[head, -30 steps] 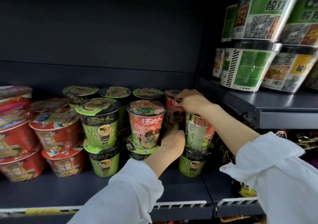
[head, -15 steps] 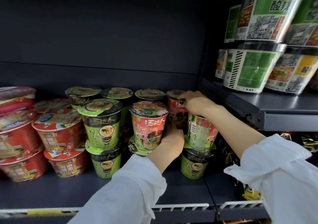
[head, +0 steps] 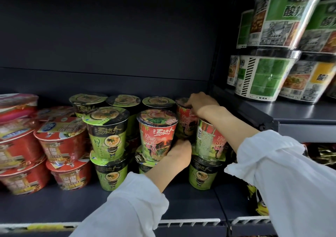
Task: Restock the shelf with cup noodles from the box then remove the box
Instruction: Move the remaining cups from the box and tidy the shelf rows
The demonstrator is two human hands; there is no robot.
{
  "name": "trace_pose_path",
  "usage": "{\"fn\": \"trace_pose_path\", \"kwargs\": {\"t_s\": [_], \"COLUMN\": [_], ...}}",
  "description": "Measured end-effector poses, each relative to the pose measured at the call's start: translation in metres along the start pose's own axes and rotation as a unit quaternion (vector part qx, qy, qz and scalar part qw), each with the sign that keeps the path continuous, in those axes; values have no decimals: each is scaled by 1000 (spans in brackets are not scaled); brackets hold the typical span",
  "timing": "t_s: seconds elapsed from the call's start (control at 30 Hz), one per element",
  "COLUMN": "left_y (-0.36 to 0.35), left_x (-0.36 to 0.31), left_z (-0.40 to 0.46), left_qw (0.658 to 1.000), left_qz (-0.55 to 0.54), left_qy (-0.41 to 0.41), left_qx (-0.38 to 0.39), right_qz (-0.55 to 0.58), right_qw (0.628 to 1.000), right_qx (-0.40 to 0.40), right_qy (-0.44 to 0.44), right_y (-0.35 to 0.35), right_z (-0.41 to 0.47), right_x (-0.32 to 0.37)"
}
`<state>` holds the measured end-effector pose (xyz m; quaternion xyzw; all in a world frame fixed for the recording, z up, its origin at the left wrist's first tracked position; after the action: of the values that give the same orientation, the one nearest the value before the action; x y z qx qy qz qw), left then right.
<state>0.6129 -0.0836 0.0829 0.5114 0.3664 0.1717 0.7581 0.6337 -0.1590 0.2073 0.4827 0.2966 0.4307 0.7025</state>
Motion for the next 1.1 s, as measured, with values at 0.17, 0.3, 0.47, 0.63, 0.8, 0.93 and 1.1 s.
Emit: {"fn": "trace_pose_path", "kwargs": {"t_s": [0.17,0.3,0.47,0.63,0.8,0.93,1.1], "left_y": [-2,-1,4,16,2,0,1], "left_x": [1,0,-4,-10,-10,-20,-22], "left_z": [-1,-4,-7,-22,-34,-35,-39], "left_qw": [1000,1000,999,993,993,982,976], "left_qz": [1,-9,-44,-94,17,105,123], "left_qy": [4,3,2,-55,-118,-118,-101], "left_qx": [4,10,-2,-34,-17,-104,-150], "right_qz": [1,5,89,116,48,-17,1], "right_qw": [1000,1000,996,992,996,997,992], "right_qx": [-16,-11,6,-51,-75,-79,-115], "right_qy": [-24,-20,-24,9,11,0,46], "right_y": [-1,0,10,33,28,18,24], "right_z": [1,-1,-15,-65,-106,-113,-117], "right_x": [-5,-4,-1,2,-10,-17,-12]}}
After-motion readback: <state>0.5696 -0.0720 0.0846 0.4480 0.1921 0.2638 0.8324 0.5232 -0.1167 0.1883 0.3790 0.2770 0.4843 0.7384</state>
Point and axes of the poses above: each hand's wrist, its own z-axis towards the middle knuckle, its own y-axis out of the back of the hand, x = y × z, the point moved 8 cm from there along z, towards the middle knuckle, and after that the axes turned 11 degrees about -x, right-handed, at the moved point
